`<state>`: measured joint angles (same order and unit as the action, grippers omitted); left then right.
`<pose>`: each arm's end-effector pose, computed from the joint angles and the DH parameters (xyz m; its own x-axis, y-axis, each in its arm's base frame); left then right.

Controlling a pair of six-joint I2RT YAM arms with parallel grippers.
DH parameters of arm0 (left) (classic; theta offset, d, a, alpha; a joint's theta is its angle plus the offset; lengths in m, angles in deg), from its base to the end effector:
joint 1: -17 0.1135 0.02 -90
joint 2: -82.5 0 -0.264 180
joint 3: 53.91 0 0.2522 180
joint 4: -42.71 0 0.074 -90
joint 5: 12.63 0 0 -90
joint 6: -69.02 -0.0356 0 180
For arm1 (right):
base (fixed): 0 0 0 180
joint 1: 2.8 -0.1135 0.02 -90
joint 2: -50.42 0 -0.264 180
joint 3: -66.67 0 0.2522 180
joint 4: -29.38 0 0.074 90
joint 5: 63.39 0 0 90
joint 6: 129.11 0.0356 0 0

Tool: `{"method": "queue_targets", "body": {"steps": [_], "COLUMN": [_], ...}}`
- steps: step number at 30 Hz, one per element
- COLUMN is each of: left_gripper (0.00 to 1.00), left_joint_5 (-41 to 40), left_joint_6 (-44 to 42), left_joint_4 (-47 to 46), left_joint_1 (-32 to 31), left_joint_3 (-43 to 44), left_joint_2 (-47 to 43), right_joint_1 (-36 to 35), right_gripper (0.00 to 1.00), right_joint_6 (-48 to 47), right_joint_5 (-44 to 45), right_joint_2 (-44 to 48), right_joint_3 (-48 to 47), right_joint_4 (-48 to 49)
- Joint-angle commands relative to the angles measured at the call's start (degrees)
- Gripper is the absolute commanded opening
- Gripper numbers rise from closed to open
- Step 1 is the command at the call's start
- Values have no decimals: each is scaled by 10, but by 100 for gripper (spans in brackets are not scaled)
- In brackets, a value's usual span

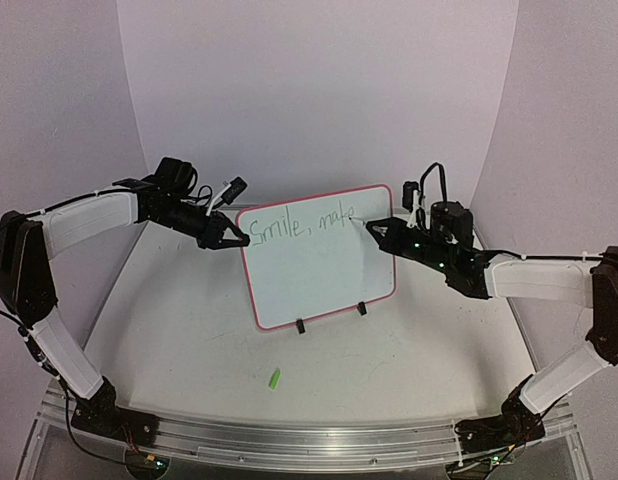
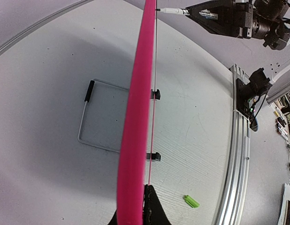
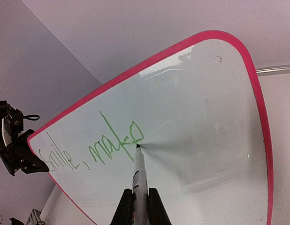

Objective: Write a sentence on the whiteboard

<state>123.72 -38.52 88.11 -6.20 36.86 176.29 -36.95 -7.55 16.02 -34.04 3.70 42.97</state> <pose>0.3159 -0.1634 0.2899 -0.4406 0.4152 -0.7959 0.8873 0.3358 -0.3161 0.2753 0.1947 0.2689 -0.4646 0.3065 -0.8308 -0.5390 0.6465 0.5399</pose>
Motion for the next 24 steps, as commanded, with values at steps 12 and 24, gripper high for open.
{"method": "queue_targets", "body": {"steps": [12,24], "left_gripper": [0,0], "left_joint_5": [-74,-74], "left_joint_6": [-52,-52], "left_joint_4": [3,3], "left_joint_1": [3,3], "left_joint_3": [6,6], "left_joint_2": [-2,-4], "right_joint_1": [2,2], "right_gripper": [0,0], "right_joint_6": [3,1], "right_joint_5": [50,62], "right_joint_2": [14,17], "right_joint_3": [16,14], "right_joint_4": [-17,-26]}}
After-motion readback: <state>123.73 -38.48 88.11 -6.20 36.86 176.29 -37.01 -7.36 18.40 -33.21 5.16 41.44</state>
